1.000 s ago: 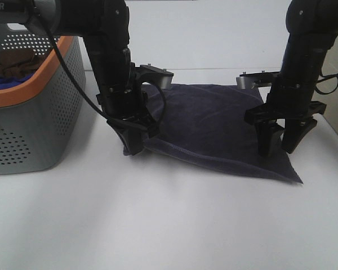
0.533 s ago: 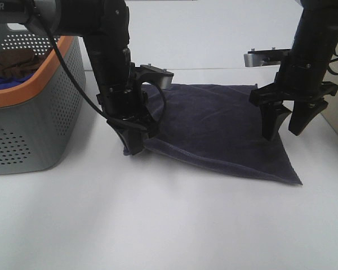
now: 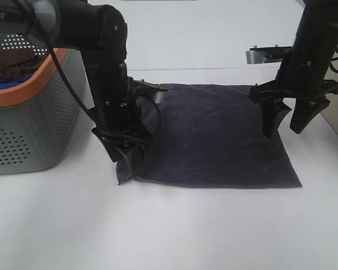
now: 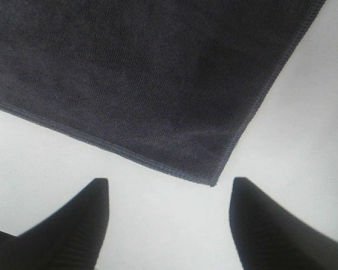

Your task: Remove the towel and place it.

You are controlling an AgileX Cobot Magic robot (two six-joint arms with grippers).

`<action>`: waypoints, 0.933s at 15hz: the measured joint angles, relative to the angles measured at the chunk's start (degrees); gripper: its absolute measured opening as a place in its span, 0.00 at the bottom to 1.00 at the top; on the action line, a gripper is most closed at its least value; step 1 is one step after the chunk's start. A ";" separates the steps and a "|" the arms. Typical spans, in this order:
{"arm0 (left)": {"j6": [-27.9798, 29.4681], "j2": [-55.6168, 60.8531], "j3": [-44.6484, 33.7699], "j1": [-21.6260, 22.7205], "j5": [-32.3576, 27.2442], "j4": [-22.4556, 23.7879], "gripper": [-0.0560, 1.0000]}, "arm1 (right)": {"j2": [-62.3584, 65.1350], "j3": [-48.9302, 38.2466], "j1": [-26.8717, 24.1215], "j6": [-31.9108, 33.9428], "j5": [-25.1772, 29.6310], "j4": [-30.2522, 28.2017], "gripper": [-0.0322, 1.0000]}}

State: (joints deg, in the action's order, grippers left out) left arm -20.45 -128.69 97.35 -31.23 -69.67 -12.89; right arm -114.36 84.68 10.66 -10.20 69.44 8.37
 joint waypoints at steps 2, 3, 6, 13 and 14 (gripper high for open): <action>0.52 0.69 0.00 0.00 0.06 0.00 0.63 | 2.35 0.00 0.00 0.80 0.00 0.00 0.57; 0.80 1.43 0.00 0.00 0.06 0.00 0.63 | 3.61 0.00 0.00 1.43 0.00 0.00 0.57; 3.78 3.61 0.00 0.00 0.06 0.40 0.63 | 8.19 0.00 0.00 4.47 0.00 0.63 0.57; 18.33 16.04 0.00 0.00 0.06 2.18 0.64 | 19.37 0.00 0.00 6.30 0.11 3.44 0.57; 18.74 17.99 0.00 0.00 0.00 2.23 0.64 | 20.40 0.00 0.00 6.30 0.11 3.44 0.57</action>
State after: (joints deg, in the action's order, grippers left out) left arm -1.72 -110.70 97.35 -31.23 -69.67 -10.66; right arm -93.97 84.68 10.66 -3.90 69.56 11.80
